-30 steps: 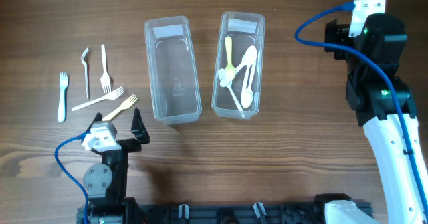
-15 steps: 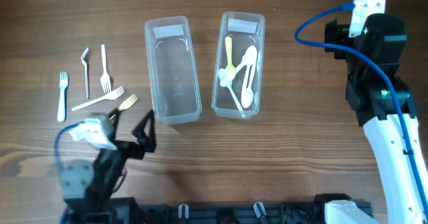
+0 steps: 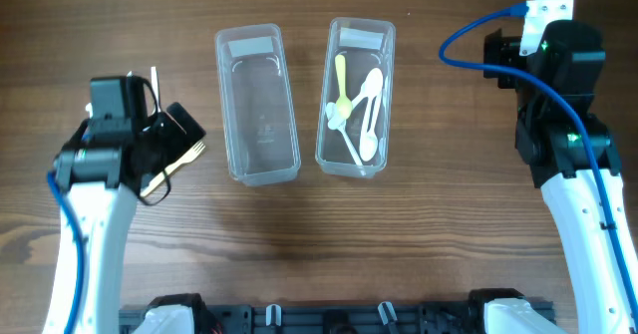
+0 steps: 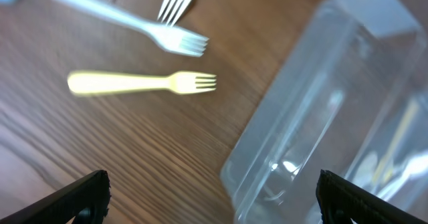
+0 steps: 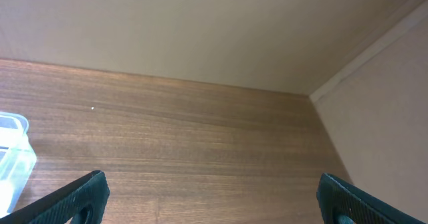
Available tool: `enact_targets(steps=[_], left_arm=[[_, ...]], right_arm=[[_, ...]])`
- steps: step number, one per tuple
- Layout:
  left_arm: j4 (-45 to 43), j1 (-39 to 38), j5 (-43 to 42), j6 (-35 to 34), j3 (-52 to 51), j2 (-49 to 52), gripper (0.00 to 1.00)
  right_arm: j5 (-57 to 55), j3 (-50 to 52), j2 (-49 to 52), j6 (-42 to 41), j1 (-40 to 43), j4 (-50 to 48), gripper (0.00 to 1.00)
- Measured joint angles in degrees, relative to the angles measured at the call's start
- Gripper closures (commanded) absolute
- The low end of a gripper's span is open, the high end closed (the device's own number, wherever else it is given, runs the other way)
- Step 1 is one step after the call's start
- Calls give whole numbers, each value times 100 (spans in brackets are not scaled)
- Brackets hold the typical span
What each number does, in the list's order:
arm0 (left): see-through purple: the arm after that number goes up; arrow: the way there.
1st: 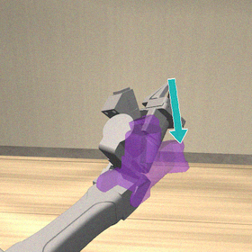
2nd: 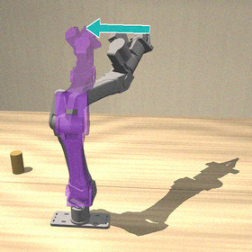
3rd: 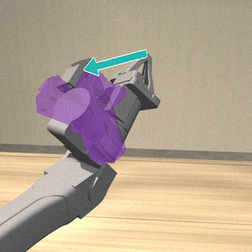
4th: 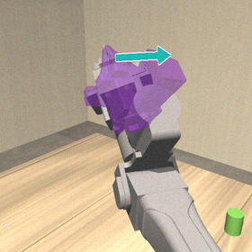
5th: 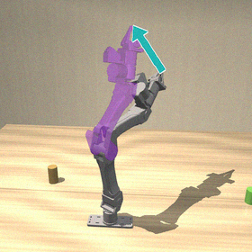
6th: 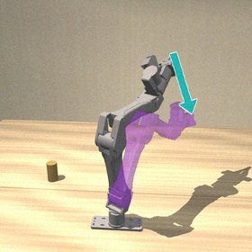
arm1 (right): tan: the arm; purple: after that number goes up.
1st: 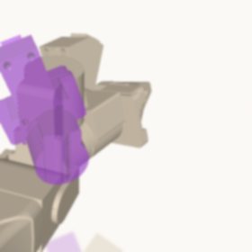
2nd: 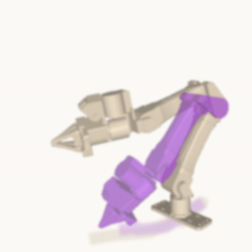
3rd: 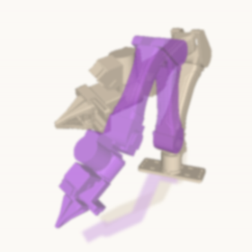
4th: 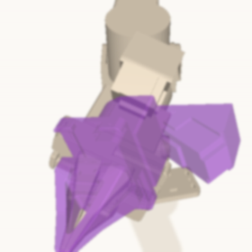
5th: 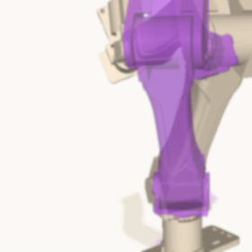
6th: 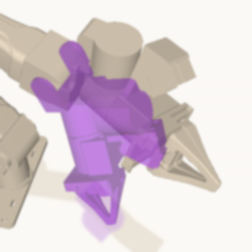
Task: Pack container
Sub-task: 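Reach the left gripper to the beige fork and grasp it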
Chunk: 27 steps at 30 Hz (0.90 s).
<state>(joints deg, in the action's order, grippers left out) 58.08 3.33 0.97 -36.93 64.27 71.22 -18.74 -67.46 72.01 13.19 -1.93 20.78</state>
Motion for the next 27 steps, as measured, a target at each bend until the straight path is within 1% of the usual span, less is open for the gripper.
enact_targets(steps=[2, 4, 5, 7, 9, 12, 14, 16, 20, 23, 25, 27], left_arm=[[245, 7, 4, -1609, 7, 542, 0], [560, 7, 96, -3010, 20, 973, 0], [592, 7, 197, -3469, 22, 1211, 0], [621, 7, 391, -4033, 22, 1655, 0], [710, 7, 658, -4784, 20, 2208, 0], [654, 52, 787, -5523, 20, 2651, 0], [417, 203, 833, -5823, 20, 2881, 0], [319, 365, 852, -5945, 20, 2970, 0], [227, 763, 868, -5991, 20, 3014, 0], [70, 870, 870, -6008, 20, 3014, 0], [-103, 874, 866, -6008, 20, 3014, 2], [-546, 874, 837, -6024, -127, 3016, 4]], right_arm=[[0, 0, 0, 0, 0, 0, 0], [0, 0, 0, 0, 0, 0, 0], [0, -2, 0, 0, 0, 0, 0], [0, 0, 0, 0, 0, 0, 0], [0, 0, 0, 0, 0, 0, 0], [0, 0, 0, 0, 0, 0, 0], [0, 0, 0, 0, 0, 0, 0], [0, -2, 0, 0, 0, 0, 0], [0, 0, 0, 0, 0, 0, 0], [0, -2, 0, 0, 0, 0, 0], [0, 0, 0, 0, 0, 0, 0], [0, -2, 0, 0, 0, -4, 0]])
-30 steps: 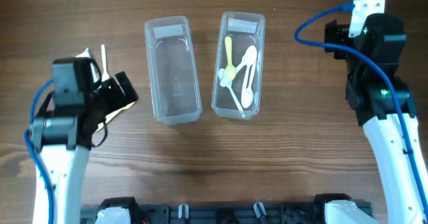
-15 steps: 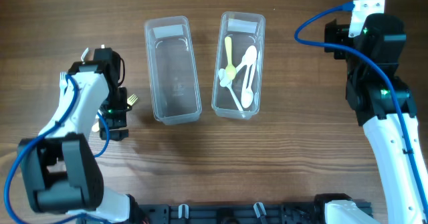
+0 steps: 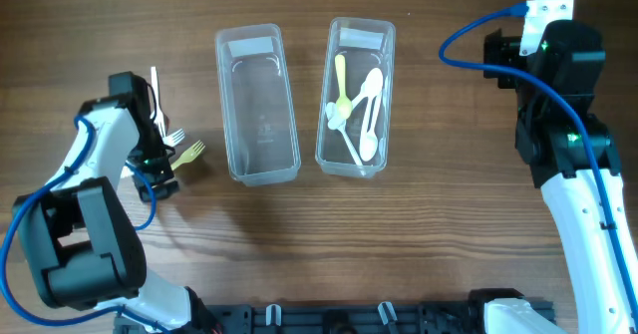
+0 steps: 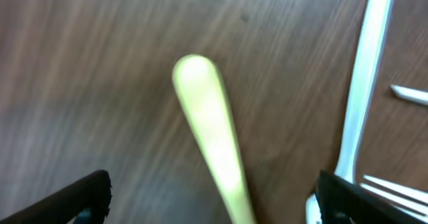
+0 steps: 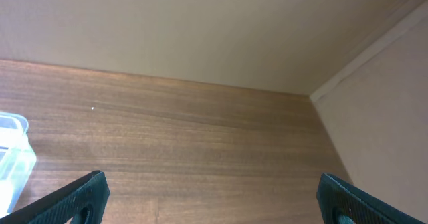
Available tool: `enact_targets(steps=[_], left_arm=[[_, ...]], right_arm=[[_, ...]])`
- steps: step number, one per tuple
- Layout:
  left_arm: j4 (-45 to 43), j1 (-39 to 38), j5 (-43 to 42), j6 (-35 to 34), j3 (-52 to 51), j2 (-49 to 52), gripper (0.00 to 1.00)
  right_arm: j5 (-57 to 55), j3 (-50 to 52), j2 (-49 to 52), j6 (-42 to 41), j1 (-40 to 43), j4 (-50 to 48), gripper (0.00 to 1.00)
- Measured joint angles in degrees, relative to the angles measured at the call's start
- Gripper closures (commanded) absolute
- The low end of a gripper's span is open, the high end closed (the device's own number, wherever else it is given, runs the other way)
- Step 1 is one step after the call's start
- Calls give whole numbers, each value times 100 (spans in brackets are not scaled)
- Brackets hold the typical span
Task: Pack container
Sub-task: 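Reach the left gripper to the beige fork and grasp it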
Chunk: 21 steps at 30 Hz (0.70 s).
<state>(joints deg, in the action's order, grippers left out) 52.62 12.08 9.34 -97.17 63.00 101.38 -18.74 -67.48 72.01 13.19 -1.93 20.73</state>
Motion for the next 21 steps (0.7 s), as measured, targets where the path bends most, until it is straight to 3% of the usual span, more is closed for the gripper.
enact_targets(steps=[5, 8, 9, 18, 20, 21], left_arm=[[-973, 0, -240, -48, -664, 11, 11], [-1021, 2, -374, -57, -682, -2, 41], [-1012, 0, -407, -61, -682, -2, 46], [-1023, 0, -632, -57, -688, -2, 58], [-1049, 2, -649, -68, -688, -2, 76], [-1058, 0, -669, -44, -688, -2, 81]], right_arm=[[0, 0, 0, 0, 0, 7, 0], [0, 0, 0, 0, 0, 4, 0], [0, 2, 0, 0, 0, 4, 0], [0, 2, 0, 0, 0, 4, 0], [0, 0, 0, 0, 0, 4, 0], [0, 0, 0, 0, 0, 4, 0]])
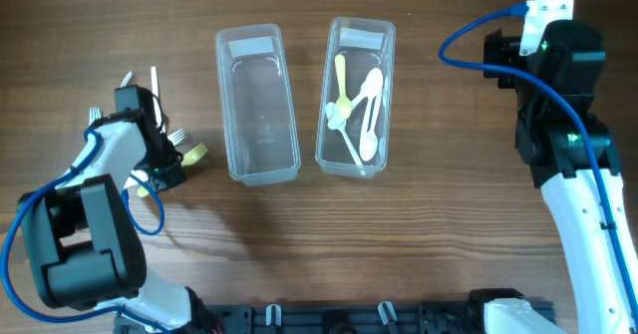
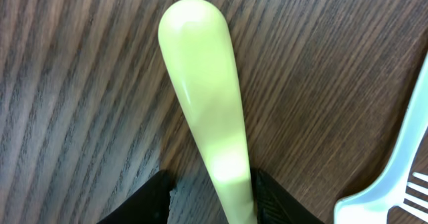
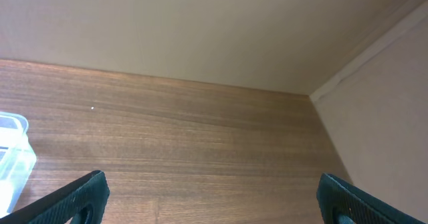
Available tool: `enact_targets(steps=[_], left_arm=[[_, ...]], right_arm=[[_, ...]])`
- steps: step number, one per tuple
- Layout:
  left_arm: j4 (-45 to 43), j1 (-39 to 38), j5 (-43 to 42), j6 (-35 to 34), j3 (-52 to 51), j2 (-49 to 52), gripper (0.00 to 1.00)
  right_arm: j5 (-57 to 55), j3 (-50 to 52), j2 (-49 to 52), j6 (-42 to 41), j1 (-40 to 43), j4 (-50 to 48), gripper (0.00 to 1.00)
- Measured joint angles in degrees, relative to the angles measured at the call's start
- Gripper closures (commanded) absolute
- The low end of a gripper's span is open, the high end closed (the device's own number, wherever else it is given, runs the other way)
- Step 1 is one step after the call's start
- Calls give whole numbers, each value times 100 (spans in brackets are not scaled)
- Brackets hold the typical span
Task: Pack container
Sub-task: 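Reach the left gripper to the beige fork and grasp it, then place the beige fork into the left container and release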
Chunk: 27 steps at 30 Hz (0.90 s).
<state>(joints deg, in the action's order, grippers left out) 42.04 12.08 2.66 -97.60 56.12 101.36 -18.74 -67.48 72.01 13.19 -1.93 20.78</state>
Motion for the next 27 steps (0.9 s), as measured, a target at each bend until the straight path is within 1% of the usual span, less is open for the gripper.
enact_targets(steps=[2, 3, 11, 15, 17, 22, 24, 27], left_arm=[[-13, 0, -2, -2, -4, 0, 94], [-20, 0, -9, 0, -4, 0, 96], [-31, 22, 2, 129, -2, -11, 96], [-13, 330, 39, 396, -74, -308, 96], [-13, 474, 50, 599, -90, -868, 96], [-146, 509, 37, 1169, -101, -2796, 96], [-205, 433, -68, 1698, -101, -3606, 96], [-511, 173, -363, 2627, -101, -4435, 95]], right_arm=[[0, 2, 0, 0, 0, 0, 0], [0, 2, 2, 0, 0, 2, 0], [0, 0, 2, 0, 0, 2, 0], [0, 2, 0, 0, 0, 0, 0], [0, 0, 0, 0, 0, 0, 0], [0, 2, 0, 0, 0, 0, 0], [0, 0, 0, 0, 0, 0, 0], [0, 2, 0, 0, 0, 2, 0]])
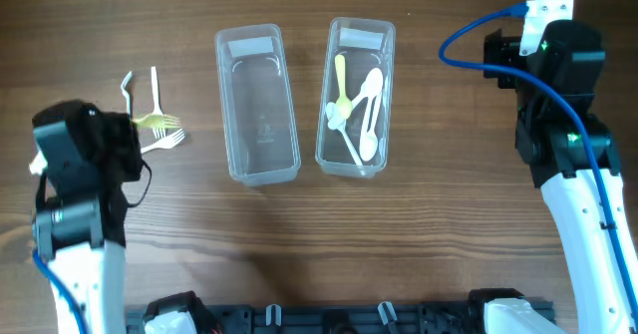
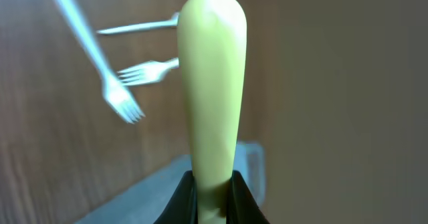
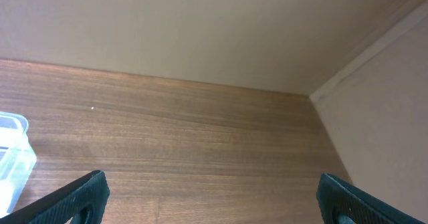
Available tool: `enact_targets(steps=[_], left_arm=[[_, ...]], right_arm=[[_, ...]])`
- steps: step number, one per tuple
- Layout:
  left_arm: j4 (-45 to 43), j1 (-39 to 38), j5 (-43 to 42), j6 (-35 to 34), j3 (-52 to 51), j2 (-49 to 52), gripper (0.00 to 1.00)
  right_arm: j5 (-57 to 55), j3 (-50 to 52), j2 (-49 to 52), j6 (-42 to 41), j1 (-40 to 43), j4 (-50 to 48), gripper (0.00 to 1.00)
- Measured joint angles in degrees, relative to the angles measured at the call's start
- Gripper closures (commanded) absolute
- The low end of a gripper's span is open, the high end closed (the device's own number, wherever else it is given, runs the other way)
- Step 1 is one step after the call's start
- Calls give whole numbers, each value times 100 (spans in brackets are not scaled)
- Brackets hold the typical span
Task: Pack container
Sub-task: 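Place the beige fork into the left container and release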
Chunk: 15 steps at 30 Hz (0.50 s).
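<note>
My left gripper [image 2: 212, 196] is shut on the handle of a yellow fork [image 2: 210, 83], which stands up between the jaws. In the overhead view the yellow fork [image 1: 153, 122] sticks out from the left gripper [image 1: 128, 127], left of the empty clear container [image 1: 257, 105]. White forks [image 1: 155, 90] lie on the table beside it; the left wrist view also shows white forks [image 2: 100, 70]. A second clear container [image 1: 356, 95] holds several spoons. My right gripper [image 3: 214, 204] is open with nothing in it, over bare table at the far right.
The two containers stand side by side at the table's back middle. The right arm [image 1: 553, 85] is raised at the right side. A wall and its corner border the table beyond the right gripper.
The left gripper was down on the table with its fingers at either side of the lying yellow fork's handle. Now the arm is raised and holds the fork off the wood. The right arm is unchanged.
The left gripper was open above the forks beside the empty container. Then it was open low over the yellow fork's handle, then its fingers stood close on both sides of the handle. Now it holds the fork up. The right arm stayed still, open.
</note>
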<state>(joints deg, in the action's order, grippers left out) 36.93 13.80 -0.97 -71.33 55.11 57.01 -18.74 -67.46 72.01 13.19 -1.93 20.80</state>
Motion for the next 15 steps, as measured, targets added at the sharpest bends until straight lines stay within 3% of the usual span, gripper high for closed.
enact_targets(steps=[7, 11, 15], left_arm=[[-708, -1043, -431, 2542, 0, -369, 84], [-1408, -1943, -483, 4131, 0, 363, 84], [-2050, -2581, -496, 4852, 0, 1646, 87]], right_arm=[[0, 0, 0, 0, 0, -2, 0], [-2, 0, 2, 0, 0, -2, 0], [-2, -2, 4, 0, 0, 2, 0]])
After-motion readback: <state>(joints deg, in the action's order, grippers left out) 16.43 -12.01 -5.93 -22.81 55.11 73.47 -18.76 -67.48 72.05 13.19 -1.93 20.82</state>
